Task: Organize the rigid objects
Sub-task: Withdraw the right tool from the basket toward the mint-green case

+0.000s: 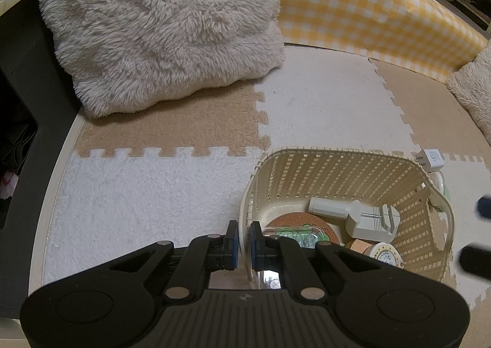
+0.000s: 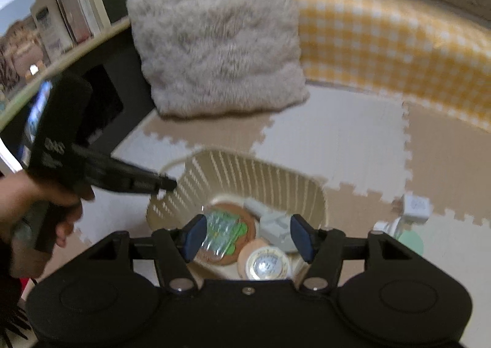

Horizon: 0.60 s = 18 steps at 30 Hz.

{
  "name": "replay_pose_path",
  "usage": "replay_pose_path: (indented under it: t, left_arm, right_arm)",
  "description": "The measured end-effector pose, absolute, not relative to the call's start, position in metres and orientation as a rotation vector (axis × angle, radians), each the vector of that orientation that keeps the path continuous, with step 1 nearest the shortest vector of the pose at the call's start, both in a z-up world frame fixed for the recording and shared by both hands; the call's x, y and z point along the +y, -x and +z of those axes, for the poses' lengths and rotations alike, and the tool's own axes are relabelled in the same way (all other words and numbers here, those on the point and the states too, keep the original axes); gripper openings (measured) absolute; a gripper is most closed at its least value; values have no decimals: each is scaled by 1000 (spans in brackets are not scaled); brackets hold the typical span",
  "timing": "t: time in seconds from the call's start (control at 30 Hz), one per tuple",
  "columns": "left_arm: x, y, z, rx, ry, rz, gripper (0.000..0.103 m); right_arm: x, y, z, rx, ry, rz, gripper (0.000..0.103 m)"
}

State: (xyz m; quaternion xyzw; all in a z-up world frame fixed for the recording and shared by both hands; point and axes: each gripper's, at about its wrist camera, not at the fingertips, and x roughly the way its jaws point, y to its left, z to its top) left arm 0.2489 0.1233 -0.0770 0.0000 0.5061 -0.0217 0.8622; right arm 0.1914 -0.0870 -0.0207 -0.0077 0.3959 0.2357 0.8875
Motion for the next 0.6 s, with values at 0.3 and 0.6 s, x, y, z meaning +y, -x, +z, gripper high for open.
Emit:
replay_pose_path:
  t: [0.3, 0.6]
  left_arm:
    - [123, -249, -77, 1062, -1, -46, 8]
    - [123, -249, -77, 1062, -1, -45, 8]
  right_arm:
    - [-123, -190, 1, 663, -34, 381, 84]
    - [-169, -207, -38, 618, -41, 168, 103]
